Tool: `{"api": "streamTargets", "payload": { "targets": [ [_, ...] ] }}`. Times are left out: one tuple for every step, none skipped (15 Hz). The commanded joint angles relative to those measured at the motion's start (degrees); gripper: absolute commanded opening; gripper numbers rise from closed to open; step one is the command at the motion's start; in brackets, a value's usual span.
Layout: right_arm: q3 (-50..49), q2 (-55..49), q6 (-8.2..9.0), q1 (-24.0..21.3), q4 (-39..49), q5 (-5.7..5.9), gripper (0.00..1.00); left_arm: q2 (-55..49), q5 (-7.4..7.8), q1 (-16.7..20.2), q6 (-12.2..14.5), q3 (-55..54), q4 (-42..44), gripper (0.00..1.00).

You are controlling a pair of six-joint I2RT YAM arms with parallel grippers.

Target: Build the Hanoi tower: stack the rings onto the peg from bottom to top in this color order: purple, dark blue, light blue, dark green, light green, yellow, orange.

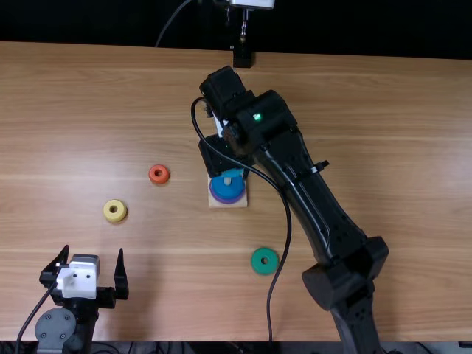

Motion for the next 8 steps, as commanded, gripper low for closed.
{"api": "streamTargets", "payload": {
  "targets": [
    [0.63, 0.18, 4.68, 0.91, 0.18, -0.05, 1.00, -0.69, 0.43, -0.27, -0.11, -6.04, -4.59, 1.00],
    [0.72, 0.09, 5.63, 0.91, 0.29, -0.05, 1.00, -0.69, 0.43, -0.27, -0.11, -6.04, -4.59, 1.00],
    [0.81, 0.09, 6.26, 0.91, 0.29, -0.05, 1.00, -0.69, 0.43, -0.27, -0.11, -6.04, -4.59, 1.00],
    [1.07, -0.08, 6.58, 0.91, 0.39, -0.05, 1.00, -0.69, 0.43, -0.27, -0.11, -6.04, -4.59, 1.00],
    [1.34, -0.43, 6.58, 0.91, 0.92, -0.05, 1.00, -0.69, 0.43, -0.27, -0.11, -6.04, -4.59, 1.00],
    [1.42, -0.61, 6.47, 0.91, 2.50, -0.05, 1.00, -0.69, 0.43, -0.27, -0.11, -6.04, -4.59, 1.00],
    [1.42, -0.70, 6.47, 0.91, 5.14, -0.05, 1.00, -0.69, 0.43, -0.27, -0.11, -6.04, -4.59, 1.00],
    [1.34, -0.87, 6.58, 0.91, 7.14, 0.05, 1.00, -0.69, 0.43, -0.27, -0.11, -6.04, -4.59, 1.00]
  ]
}}
